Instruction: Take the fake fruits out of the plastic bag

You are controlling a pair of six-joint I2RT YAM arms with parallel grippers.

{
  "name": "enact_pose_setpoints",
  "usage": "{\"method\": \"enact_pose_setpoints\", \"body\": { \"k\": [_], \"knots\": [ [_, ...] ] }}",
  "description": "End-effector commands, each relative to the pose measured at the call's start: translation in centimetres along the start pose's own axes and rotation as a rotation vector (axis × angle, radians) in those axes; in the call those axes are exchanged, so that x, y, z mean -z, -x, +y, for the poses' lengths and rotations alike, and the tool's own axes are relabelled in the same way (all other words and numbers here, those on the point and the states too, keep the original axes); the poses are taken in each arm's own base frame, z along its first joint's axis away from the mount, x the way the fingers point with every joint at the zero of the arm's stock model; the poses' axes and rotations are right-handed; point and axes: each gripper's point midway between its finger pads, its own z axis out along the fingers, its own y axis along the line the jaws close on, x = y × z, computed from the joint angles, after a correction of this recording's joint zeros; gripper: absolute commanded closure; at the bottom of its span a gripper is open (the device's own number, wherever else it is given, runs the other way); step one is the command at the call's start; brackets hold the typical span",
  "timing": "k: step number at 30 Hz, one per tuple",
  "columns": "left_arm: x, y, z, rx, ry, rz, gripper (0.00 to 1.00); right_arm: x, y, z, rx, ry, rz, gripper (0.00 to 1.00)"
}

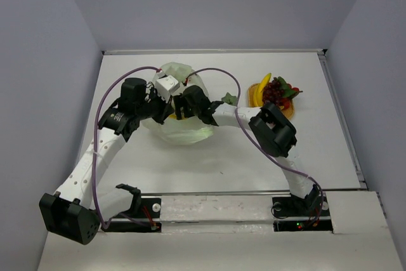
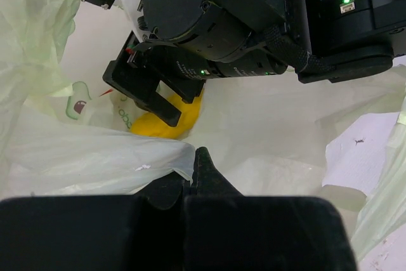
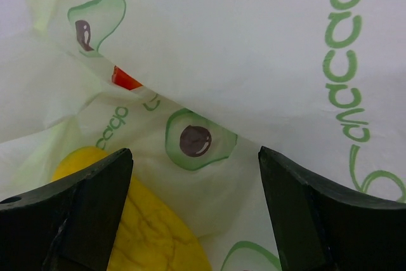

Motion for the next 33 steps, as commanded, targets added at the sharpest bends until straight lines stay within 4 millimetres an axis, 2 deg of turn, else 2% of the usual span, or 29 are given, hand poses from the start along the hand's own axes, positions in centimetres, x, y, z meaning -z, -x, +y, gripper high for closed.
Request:
{"method": "enact_pose_setpoints", "body": {
  "k": [1, 3, 5, 7, 8, 10, 13, 17, 19, 24, 26, 27, 28, 29, 30, 33],
  "knots": [
    [0.7, 1.8, 0.4, -0.022, 0.018, -0.045, 1.00, 0.1, 0.4, -1.0, 0.080, -0.046, -0.021, 0.14],
    [0.7, 1.8, 0.4, -0.025, 0.022, -0.044, 1.00, 0.3, -1.2, -1.6, 0.101, -0.053, 0.026, 0.13],
    [0.7, 1.6, 0.6, -0.031, 0.034, -0.036, 1.00, 1.3, -2.8, -1.0, 0.128, -0.001, 0.066, 0.13],
    [0.7, 1.5, 0.8, -0.031, 0.040, -0.036, 1.00, 2.1, -3.1, -0.2, 0.156, 0.064, 0.077, 0.10],
    [0.6, 1.2, 0.9, -0.028, 0.047, -0.030, 1.00, 3.0, -2.9, 1.0, 0.179, 0.140, 0.085, 0.09],
    [0.3, 0.9, 1.3, -0.016, 0.066, -0.018, 1.00, 4.0, -1.7, 2.2, 0.179, 0.197, 0.068, 0.09],
    [0.2, 0.7, 1.7, -0.002, 0.089, -0.012, 1.00, 6.4, 1.4, 4.2, 0.172, 0.283, -0.003, 0.07],
    [0.4, 0.6, 2.4, 0.000, 0.133, -0.004, 1.00, 8.2, 2.3, 5.3, 0.221, 0.316, -0.048, 0.07],
    [0.3, 0.4, 2.5, 0.000, 0.137, 0.003, 1.00, 8.6, 1.7, 5.3, 0.242, 0.312, -0.044, 0.07],
    [0.2, 0.4, 2.4, 0.007, 0.129, -0.002, 1.00, 8.2, -1.8, 4.7, 0.320, 0.276, 0.026, 0.06],
    [0.1, 0.3, 2.3, 0.010, 0.126, -0.002, 1.00, 7.4, -2.2, 3.9, 0.311, 0.228, 0.036, 0.06],
    [0.2, 0.4, 2.4, 0.011, 0.126, -0.005, 1.00, 6.6, -3.3, 3.4, 0.315, 0.205, 0.064, 0.06],
    [0.1, 0.4, 2.3, 0.012, 0.124, -0.004, 1.00, 6.1, -3.5, 3.0, 0.314, 0.179, 0.071, 0.06],
    [0.1, 0.6, 2.3, 0.011, 0.122, -0.006, 1.00, 5.6, -2.7, 2.9, 0.317, 0.152, 0.058, 0.06],
    [0.1, 0.6, 2.3, 0.011, 0.121, -0.006, 1.00, 4.7, -4.0, 2.3, 0.329, 0.131, 0.095, 0.06],
    [0.2, 0.7, 2.3, 0.006, 0.122, -0.005, 1.00, 4.2, -5.1, 2.3, 0.369, 0.122, 0.129, 0.06]
  ]
}}
